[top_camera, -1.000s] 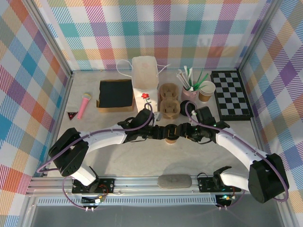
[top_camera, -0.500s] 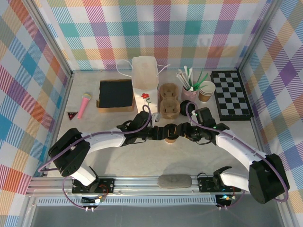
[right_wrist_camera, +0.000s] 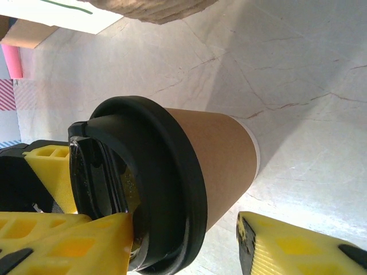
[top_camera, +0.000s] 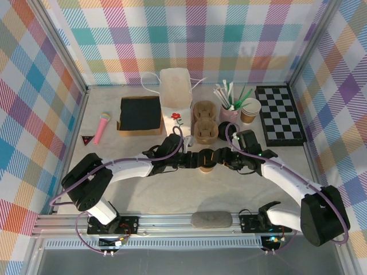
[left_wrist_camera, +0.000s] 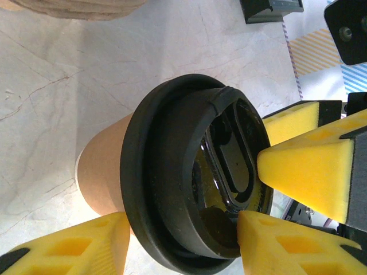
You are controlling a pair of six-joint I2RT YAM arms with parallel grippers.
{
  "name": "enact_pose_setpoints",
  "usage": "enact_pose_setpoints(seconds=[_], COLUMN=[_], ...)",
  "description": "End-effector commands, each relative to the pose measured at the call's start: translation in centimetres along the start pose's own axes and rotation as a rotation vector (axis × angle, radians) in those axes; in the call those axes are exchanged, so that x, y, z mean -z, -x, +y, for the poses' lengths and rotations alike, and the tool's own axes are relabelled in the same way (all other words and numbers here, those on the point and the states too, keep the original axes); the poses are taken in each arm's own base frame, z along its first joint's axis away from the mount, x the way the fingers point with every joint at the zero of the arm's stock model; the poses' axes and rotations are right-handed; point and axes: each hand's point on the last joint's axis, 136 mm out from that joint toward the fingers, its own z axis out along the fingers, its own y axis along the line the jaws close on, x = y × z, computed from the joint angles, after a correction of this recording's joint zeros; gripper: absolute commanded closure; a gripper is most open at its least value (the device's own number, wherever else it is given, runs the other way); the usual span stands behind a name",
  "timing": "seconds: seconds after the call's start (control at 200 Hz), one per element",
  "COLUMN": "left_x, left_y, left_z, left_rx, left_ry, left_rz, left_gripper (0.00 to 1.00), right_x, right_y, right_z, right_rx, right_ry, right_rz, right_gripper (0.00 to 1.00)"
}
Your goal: Pack the takeout coffee
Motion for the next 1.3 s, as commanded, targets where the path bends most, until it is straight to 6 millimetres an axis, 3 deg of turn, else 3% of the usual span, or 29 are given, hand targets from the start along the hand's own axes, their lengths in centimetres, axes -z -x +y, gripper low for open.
enact_pose_setpoints(seconds=[0.0, 0.16, 0.415, 0.75, 1.065, 1.295], left_x=[-1.0, -1.4, -3.0, -5.2, -7.3, -8.7], left_y=[-2.2, -1.7, -1.3, 0.1, 0.1, 0.2], left_z=[2.8, 2.2, 0.6, -2.4, -5.2, -6.8], left_rx=[0.052, 0.056, 0.040, 0.014, -0.013, -0.023], left_ry=[0.101, 0.084, 0.052, 0.001, -0.039, -0.060], left_rz=[0.100, 0.095, 0.099, 0.099, 0.111, 0.116], left_gripper=[0.48, 0.48, 0.49, 0.49, 0.50, 0.50], right_x=[-0.4, -0.2, 0.5, 4.7, 6.1, 8.2], right_y=[-1.5, -1.1, -0.9, 0.5, 0.5, 0.7], right_z=[-2.2, -2.1, -4.7, -6.9, -8.1, -9.2], right_rx=[-0.037, -0.046, -0.132, -0.210, -0.232, -0.257], right_ry=[-0.079, -0.092, -0.220, -0.299, -0.340, -0.405], right_rz=[0.049, 0.031, -0.025, -0.195, -0.225, -0.290], right_gripper=[0.48, 0.47, 0.56, 0.59, 0.58, 0.56])
